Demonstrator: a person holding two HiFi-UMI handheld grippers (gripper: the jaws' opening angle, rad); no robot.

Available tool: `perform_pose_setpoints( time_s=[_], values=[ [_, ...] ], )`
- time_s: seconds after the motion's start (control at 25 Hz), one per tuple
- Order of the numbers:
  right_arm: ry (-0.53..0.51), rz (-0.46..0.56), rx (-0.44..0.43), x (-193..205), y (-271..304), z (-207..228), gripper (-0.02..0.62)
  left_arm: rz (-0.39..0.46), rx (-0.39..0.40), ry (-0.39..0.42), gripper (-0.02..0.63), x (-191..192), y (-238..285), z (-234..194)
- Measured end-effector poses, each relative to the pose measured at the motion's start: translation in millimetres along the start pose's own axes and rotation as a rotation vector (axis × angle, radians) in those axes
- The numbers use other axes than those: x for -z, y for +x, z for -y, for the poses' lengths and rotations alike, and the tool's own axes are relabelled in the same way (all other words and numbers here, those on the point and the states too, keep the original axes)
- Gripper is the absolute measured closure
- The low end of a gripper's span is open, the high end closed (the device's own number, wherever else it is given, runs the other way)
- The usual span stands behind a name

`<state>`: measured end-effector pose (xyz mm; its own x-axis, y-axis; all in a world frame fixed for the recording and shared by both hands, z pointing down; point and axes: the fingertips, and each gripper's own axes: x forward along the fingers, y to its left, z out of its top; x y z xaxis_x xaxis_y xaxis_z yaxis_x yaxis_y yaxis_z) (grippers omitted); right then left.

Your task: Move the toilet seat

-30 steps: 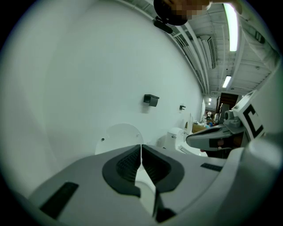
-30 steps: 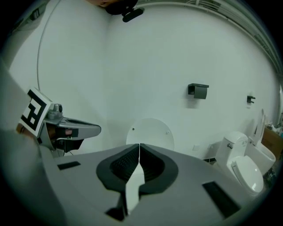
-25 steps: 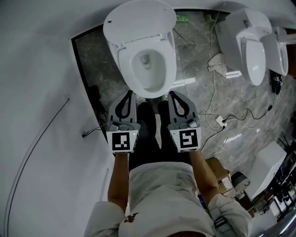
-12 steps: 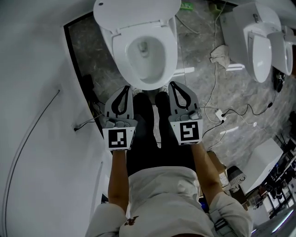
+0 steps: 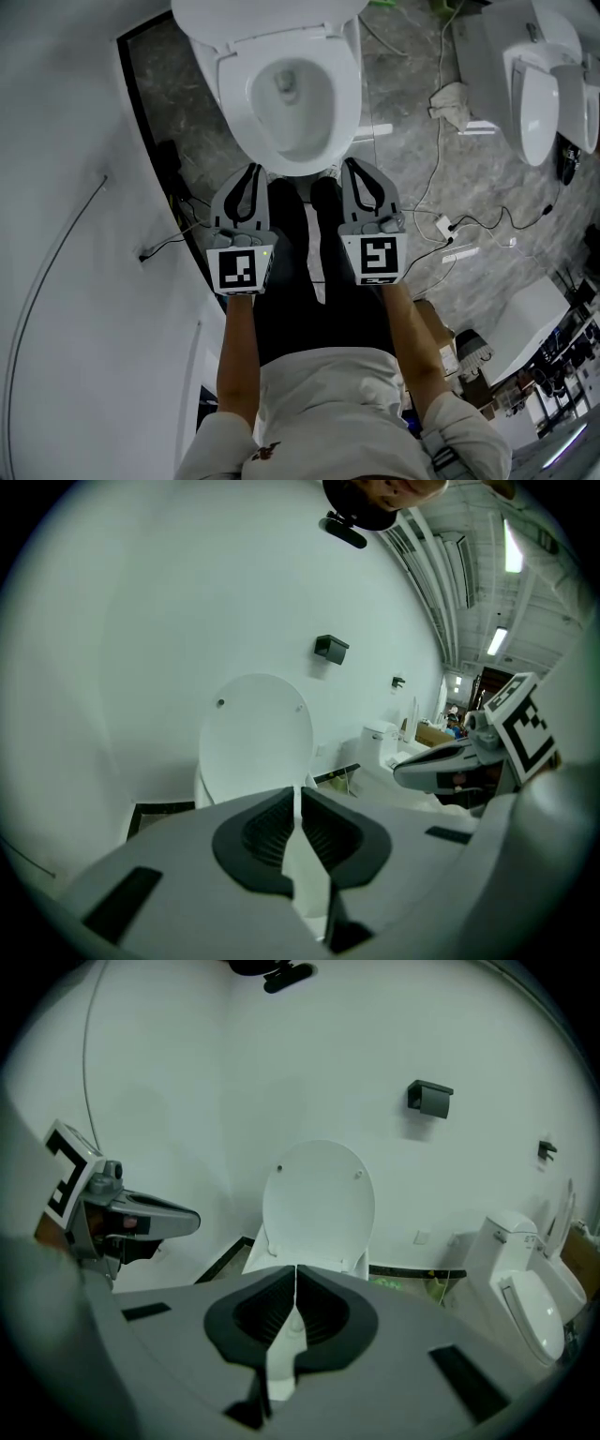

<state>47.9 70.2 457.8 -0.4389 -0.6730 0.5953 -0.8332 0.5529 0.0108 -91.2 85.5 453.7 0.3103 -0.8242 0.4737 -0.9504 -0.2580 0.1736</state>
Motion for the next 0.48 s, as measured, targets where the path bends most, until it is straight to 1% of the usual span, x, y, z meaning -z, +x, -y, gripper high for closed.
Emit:
perform_pose_setpoints(
  time_s=[0.16,0.48],
  values=[
    [0.015,-0.033,0.004,21,7,3,0.574,-0.037,-0.002,0.004,0.581,21,8,-2],
    [0.028,-0.095,-0.001,63,25,7,0.574,-0.083,-0.003,-0.011,0.58,60,23,-3]
  ],
)
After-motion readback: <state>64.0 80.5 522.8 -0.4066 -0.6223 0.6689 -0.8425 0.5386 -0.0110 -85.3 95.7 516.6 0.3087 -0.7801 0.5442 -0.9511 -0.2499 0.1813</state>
